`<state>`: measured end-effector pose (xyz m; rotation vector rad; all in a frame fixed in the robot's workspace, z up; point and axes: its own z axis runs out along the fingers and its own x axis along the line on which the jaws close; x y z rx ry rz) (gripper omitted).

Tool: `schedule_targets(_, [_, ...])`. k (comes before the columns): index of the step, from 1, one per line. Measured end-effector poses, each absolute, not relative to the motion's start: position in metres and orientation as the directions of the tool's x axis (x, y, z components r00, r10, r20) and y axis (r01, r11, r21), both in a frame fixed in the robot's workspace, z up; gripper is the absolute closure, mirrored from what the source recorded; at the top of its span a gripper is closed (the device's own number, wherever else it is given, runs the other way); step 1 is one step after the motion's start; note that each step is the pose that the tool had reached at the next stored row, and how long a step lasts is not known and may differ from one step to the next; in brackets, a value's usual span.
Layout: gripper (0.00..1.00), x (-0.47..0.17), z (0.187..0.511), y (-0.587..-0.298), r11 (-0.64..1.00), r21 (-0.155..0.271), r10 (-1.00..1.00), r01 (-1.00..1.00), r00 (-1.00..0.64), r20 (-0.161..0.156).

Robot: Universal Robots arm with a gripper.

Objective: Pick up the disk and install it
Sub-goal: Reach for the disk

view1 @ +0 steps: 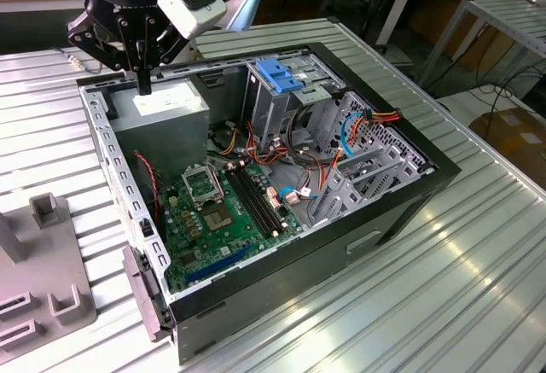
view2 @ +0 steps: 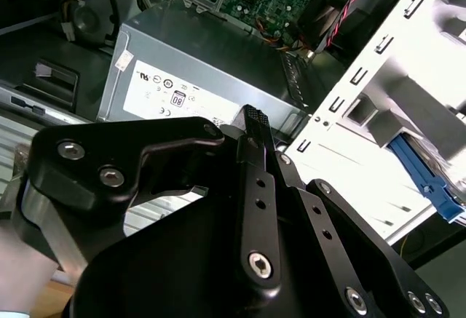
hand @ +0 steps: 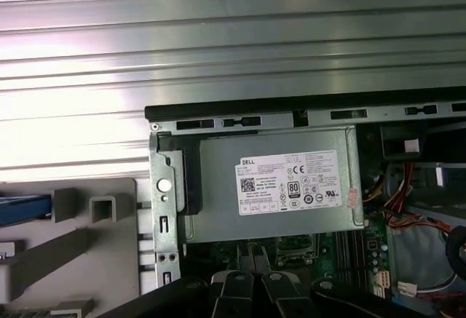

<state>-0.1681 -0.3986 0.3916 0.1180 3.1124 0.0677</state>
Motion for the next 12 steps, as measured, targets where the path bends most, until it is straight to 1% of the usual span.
schedule_targets(12, [0.9, -0.186, 0.391, -0.399, 0.996, 0.044, 0.076, 0.075, -0.997, -0.024])
